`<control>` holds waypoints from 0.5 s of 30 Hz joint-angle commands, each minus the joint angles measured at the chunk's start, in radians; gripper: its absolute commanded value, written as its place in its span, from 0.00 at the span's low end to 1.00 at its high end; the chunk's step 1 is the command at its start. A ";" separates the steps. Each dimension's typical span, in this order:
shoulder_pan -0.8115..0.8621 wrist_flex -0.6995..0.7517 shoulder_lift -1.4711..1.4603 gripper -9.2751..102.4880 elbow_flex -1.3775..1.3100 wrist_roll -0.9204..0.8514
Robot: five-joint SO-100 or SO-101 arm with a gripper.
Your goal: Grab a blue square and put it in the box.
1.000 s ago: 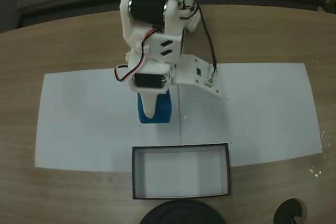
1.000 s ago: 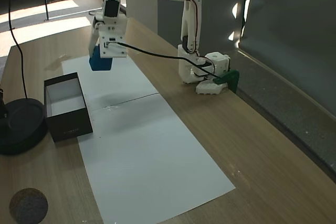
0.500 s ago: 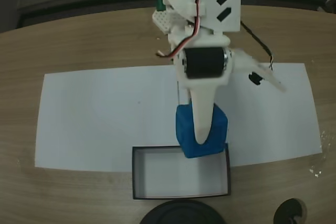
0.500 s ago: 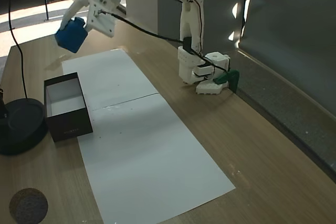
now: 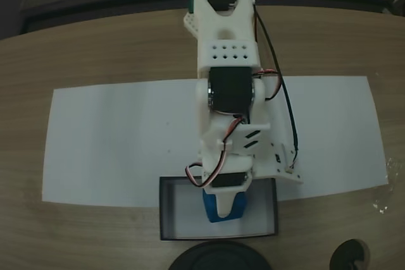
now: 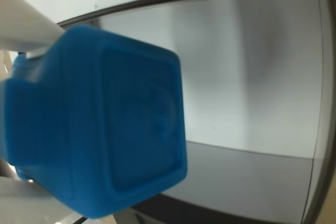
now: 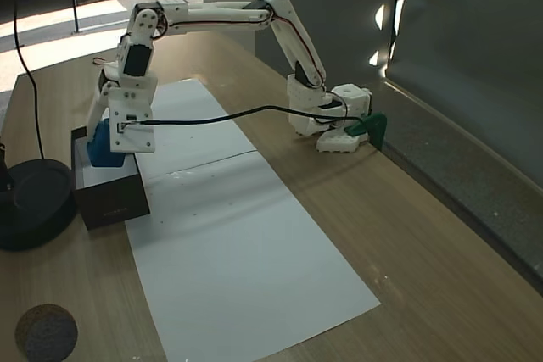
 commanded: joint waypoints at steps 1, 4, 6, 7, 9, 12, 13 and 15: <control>-0.002 0.005 0.028 0.33 -0.064 0.005; -0.005 0.035 0.044 0.36 -0.069 0.006; -0.008 0.066 0.077 0.34 -0.077 0.006; -0.012 0.083 0.101 0.32 -0.084 0.006; -0.017 0.126 0.161 0.27 -0.103 0.015; -0.040 0.224 0.296 0.15 -0.147 0.057; -0.054 0.259 0.350 0.12 -0.160 0.058; -0.094 0.331 0.474 0.11 -0.170 0.061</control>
